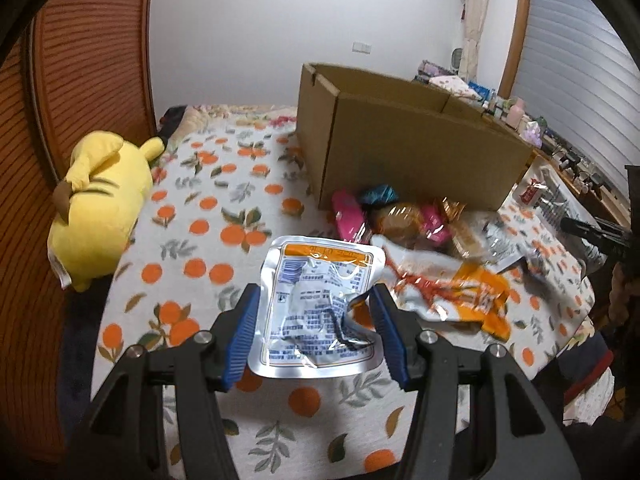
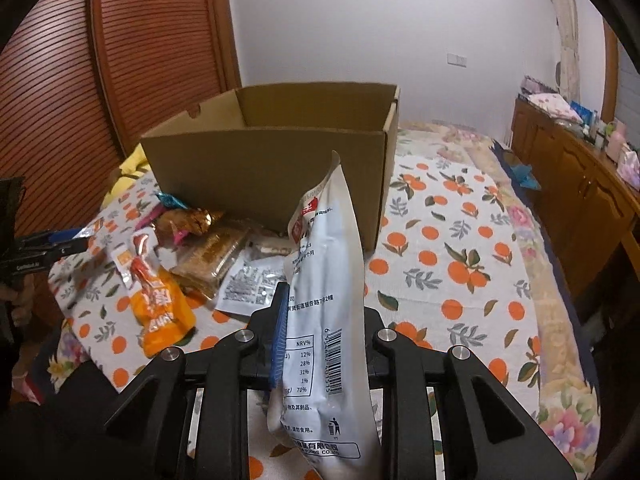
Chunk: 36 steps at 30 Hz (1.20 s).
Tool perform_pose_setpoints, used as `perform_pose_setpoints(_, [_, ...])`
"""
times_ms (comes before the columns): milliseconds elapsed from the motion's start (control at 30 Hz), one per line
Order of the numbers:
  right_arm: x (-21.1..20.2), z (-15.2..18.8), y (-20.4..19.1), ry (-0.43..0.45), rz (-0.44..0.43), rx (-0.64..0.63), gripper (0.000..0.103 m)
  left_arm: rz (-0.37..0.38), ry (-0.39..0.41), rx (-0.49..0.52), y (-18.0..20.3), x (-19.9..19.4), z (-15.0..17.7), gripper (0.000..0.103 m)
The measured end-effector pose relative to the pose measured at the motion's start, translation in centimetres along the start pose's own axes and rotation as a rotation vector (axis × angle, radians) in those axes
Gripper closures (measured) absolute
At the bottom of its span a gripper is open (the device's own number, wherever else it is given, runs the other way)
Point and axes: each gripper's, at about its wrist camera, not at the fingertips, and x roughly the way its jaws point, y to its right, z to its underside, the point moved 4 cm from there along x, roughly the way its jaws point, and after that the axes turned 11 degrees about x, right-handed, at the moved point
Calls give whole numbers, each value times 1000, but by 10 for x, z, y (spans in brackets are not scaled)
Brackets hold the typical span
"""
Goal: Organize snacks
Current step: 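Grasp the clear red-labelled bag with the right gripper while the left lifts the sachet, then carry both packets over the box and open the left gripper to drop the sachet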
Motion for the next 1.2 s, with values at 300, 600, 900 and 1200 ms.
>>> perform_pose_setpoints(300, [-19,-22,-13,57,-17,-32,80,35,90,61,26,-13,-54,49])
perform_pose_setpoints(600, [-18,-54,-15,104,-7,-49,80,64,134,82,38,-2,-103,48])
perform_pose_setpoints(900, [-4,-83,-22,116,-5,-60,80,56,152,106,41,10,-143,48])
perform_pose_setpoints(1200, [19,-111,-29,105,-27,-52,80,42,131,113,35,39,-174,48])
